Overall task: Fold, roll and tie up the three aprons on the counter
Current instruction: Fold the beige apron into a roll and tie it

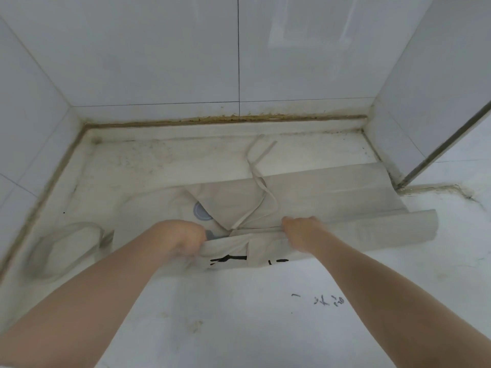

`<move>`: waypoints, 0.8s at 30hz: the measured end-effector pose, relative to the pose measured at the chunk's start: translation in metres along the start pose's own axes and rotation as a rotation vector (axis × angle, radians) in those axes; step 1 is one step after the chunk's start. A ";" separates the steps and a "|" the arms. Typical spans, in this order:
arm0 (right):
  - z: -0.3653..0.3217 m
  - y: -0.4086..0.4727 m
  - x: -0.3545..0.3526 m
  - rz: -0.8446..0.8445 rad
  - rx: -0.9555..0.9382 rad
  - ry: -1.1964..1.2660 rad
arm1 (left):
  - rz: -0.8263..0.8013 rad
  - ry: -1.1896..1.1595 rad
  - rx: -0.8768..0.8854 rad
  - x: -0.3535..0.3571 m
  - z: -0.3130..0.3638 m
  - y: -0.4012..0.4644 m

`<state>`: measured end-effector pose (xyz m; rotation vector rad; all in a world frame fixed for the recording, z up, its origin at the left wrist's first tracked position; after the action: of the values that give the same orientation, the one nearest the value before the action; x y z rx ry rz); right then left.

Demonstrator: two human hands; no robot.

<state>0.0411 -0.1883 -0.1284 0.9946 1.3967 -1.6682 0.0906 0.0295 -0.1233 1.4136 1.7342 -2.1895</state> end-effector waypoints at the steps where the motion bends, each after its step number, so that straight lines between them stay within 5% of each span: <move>1: -0.002 0.001 0.002 0.000 -0.017 0.004 | -0.007 0.089 -0.046 0.002 -0.007 0.001; 6: -0.017 0.004 0.005 0.014 -0.057 0.093 | 0.177 0.306 -0.346 -0.011 -0.017 0.012; 10: -0.015 0.007 0.004 0.040 -0.030 0.148 | 0.686 0.192 -0.017 -0.064 0.062 0.009; 14: -0.001 0.007 0.008 0.006 -0.008 0.185 | 0.523 -0.064 0.331 -0.044 0.140 0.028; 24: 0.118 -0.021 0.019 -0.064 0.115 0.252 | 0.441 -0.104 0.103 -0.044 0.153 0.048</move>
<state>0.0022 -0.3032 -0.1236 1.2744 1.5208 -1.7322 0.0454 -0.1302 -0.1354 1.4953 1.1537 -2.0839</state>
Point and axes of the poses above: each hand's wrist, its own y-axis towards the middle knuckle, its own x-axis out of the palm, z = x × y, the point moved 9 cm from there along y, towards the middle knuckle, and after that the axes turned 6 degrees about z, right-handed, at the moved point
